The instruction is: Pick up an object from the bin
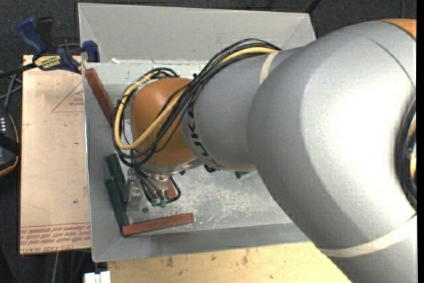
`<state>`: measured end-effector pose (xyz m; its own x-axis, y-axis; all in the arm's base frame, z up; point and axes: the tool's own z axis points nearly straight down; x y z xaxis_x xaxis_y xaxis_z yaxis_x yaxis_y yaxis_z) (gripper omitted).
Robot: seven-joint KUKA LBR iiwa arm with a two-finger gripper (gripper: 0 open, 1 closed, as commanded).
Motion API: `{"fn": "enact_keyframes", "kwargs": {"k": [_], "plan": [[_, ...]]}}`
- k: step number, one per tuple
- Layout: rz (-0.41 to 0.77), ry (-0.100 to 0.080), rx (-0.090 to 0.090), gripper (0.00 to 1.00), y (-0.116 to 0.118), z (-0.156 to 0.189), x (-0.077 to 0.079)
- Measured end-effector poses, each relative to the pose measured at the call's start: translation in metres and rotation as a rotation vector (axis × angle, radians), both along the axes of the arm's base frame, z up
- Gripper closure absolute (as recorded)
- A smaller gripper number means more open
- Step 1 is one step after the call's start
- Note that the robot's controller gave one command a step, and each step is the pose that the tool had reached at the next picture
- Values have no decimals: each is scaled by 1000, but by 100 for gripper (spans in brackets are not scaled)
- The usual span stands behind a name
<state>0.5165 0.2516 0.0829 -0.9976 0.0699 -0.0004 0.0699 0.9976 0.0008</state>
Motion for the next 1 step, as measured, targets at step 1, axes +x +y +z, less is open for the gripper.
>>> {"fn": "enact_keyframes", "kwargs": {"k": [1], "plan": [[-1, 0, 0, 100, 0, 0, 0]]}}
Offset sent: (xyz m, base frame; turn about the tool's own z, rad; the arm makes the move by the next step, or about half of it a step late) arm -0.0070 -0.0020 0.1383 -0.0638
